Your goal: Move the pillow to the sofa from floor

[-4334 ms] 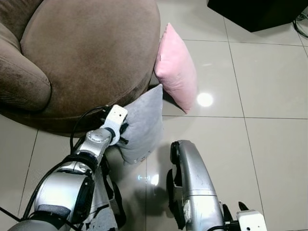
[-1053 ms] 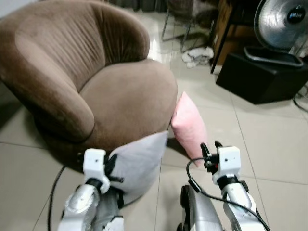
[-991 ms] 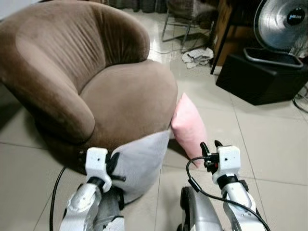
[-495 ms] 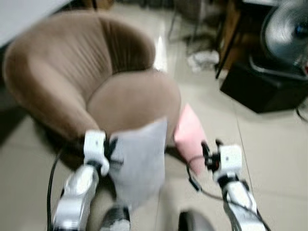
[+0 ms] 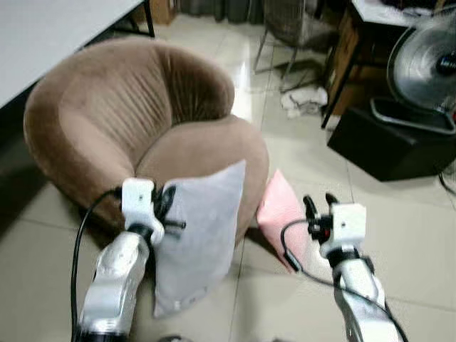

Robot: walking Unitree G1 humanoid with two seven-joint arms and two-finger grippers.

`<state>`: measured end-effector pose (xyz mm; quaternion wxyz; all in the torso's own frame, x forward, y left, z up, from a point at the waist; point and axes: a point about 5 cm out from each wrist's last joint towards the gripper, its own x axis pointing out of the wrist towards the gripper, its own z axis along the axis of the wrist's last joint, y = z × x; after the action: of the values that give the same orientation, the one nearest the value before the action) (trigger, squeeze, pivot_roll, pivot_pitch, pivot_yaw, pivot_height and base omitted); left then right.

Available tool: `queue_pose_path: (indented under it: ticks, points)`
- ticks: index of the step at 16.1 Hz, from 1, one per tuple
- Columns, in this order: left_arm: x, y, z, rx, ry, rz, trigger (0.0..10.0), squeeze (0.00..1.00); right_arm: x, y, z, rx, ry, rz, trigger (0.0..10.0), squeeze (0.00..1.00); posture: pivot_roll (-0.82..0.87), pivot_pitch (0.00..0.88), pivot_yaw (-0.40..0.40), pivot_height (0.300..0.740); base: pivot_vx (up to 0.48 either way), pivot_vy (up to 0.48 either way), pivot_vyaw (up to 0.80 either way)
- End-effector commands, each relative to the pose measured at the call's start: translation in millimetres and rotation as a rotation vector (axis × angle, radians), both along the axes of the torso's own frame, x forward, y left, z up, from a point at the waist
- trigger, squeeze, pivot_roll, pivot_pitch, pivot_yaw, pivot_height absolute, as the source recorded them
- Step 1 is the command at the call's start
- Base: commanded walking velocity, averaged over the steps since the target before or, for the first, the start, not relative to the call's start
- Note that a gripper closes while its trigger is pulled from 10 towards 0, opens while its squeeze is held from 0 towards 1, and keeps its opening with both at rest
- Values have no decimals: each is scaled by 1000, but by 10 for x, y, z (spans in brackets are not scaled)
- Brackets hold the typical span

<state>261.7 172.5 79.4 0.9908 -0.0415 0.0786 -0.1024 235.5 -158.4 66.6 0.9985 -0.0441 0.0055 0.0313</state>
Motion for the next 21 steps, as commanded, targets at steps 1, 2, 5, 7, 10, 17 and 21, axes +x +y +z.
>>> queue_pose_path:
  ticks: [1,2,5,7,10,17,21]
  points:
    - [-26,-8,84,-3,-52,-14,0,0,-26,11,-7,12,14,4,10000,0,60,13,-33,740,0,0,0]
    - [-93,43,15,33,-28,-20,0,0,-55,15,-16,5,20,14,10000,0,62,15,-36,740,0,0,0]
    - [-229,172,-194,32,61,12,0,0,-68,37,-58,-13,31,44,10000,0,77,1,-47,740,0,0,0]
    - [-199,101,-144,45,45,-9,0,0,-56,58,-95,-19,39,50,10000,0,81,0,-42,740,0,0,0]
    - [-123,51,-41,75,19,-29,0,0,-20,51,-136,-23,55,30,10000,0,74,0,-30,740,0,0,0]
    - [123,-18,-93,94,18,-52,0,0,-10,110,-190,-41,74,39,10000,0,50,1,-3,740,0,-198,0]
    - [184,62,-149,92,35,17,0,0,-25,179,-165,-44,77,63,10000,0,52,8,-8,740,311,-362,0]
